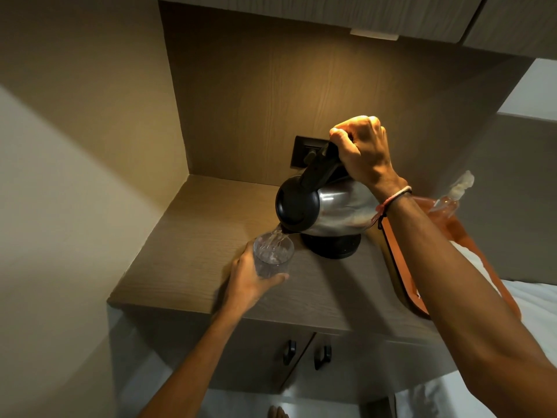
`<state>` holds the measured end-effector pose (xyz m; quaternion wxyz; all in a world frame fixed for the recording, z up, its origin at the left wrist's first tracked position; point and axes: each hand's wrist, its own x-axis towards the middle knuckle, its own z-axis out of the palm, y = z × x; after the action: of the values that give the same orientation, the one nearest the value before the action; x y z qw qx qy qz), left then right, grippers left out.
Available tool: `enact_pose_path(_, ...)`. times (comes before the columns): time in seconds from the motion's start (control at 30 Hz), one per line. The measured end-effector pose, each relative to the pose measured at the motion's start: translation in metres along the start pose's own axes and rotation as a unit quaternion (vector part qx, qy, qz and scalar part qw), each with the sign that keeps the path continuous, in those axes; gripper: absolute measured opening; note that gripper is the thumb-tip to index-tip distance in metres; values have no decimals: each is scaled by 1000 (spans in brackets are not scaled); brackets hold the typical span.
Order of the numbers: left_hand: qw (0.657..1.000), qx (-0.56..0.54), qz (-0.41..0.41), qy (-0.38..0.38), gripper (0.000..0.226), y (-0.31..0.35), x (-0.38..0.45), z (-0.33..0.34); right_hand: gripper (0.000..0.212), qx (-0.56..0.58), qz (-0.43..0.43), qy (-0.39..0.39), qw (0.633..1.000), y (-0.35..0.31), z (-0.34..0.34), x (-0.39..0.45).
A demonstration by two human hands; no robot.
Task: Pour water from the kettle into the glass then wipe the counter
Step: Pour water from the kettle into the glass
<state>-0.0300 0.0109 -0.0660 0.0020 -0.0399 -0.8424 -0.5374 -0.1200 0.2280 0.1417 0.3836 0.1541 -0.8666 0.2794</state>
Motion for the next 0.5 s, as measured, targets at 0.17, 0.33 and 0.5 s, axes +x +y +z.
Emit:
enact_pose_path(0.17, 1000, -3, -1, 1, 88, 0, 0, 0, 52, 5, -5, 0, 1000, -3, -1, -3)
enact_pose_path(0.33, 1000, -8, -14, 1, 87, 2, -1, 0, 48, 10, -2, -14, 1000, -1, 0, -1)
enact_pose_path(0.5, 999, -7, -24, -31, 110, 6, 0, -5, 41, 23, 63, -35, 997, 8, -6, -7)
